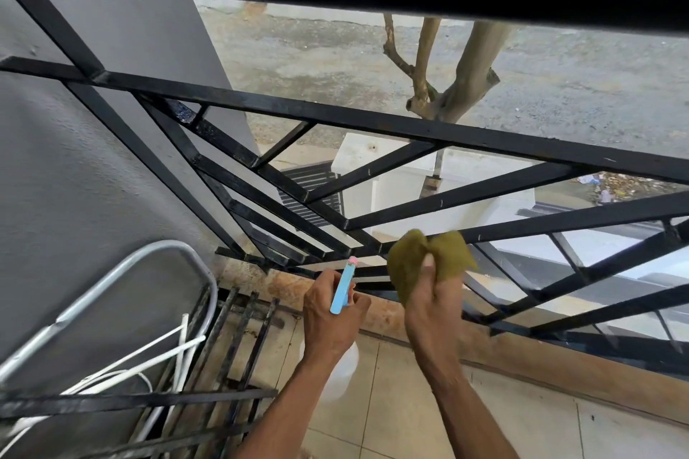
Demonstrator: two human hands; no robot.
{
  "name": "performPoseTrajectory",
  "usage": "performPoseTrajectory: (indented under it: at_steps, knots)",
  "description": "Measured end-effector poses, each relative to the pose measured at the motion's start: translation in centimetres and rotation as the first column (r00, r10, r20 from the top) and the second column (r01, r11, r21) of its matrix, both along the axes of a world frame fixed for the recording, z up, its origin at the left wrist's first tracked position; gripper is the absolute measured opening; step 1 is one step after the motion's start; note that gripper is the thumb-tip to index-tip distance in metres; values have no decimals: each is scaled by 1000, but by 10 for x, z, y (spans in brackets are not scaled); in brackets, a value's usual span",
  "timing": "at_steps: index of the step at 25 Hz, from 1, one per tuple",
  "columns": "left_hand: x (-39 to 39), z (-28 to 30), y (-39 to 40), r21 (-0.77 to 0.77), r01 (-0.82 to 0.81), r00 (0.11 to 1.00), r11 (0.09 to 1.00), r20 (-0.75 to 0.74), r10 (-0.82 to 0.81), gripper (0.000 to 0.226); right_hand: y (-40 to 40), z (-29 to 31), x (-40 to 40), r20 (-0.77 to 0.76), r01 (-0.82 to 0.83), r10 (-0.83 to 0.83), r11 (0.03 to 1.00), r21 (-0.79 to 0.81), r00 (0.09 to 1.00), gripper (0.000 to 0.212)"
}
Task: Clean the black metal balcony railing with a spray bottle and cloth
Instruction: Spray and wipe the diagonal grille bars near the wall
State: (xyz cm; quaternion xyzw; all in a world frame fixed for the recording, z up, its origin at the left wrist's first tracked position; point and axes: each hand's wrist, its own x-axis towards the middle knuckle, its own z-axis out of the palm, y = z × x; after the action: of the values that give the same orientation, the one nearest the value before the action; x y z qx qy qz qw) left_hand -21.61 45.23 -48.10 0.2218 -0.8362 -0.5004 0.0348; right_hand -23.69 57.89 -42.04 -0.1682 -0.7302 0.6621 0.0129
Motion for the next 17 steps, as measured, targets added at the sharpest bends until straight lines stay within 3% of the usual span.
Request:
performPoseTrajectory:
  at_steps: [2,5,6,7,9,10,11,13,14,16,17]
  knots:
    - [-2,3,-10,-35,-11,1000,999,-25,11,25,-24,-34,-29,57,-144,134,954,264,989,18]
    - [-3,6,-24,-67,-13,999,998,-45,10,27,-64,-81,-57,223,-408,343,814,415,912,76]
    - [-4,7,-29,-74,-14,999,997,-48,11,26,-73,-90,-61,245,-462,392,749,475,887,80]
    - [-5,8,-33,-80,-17,998,997,-54,13,27,-78,-98,-63,213,-473,438,661,583,873,74]
    - [-9,3,-45,-96,-18,998,995,-58,12,32,-81,-114,-67,104,-361,408,627,690,907,38]
    - [-10,1,-50,-105,-14,998,994,-58,8,35,-81,-132,-72,60,-294,323,749,593,944,39]
    - [-12,-1,-53,-111,-13,998,994,-60,7,35,-82,-141,-70,7,-302,342,817,492,940,52]
    - [-16,-1,-58,-106,-18,998,994,-64,11,34,-85,-153,-56,-41,-361,431,801,477,901,71]
    - [-18,-1,-58,-107,-14,997,994,-70,7,34,-79,-149,-54,-1,-410,480,750,519,877,71]
    - [-21,2,-57,-104,-4,995,995,-95,-6,32,-63,-131,-50,47,-432,593,528,731,804,59]
    - [-23,3,-57,-103,-1,995,995,-103,-9,28,-59,-132,-50,101,-446,581,489,749,807,62]
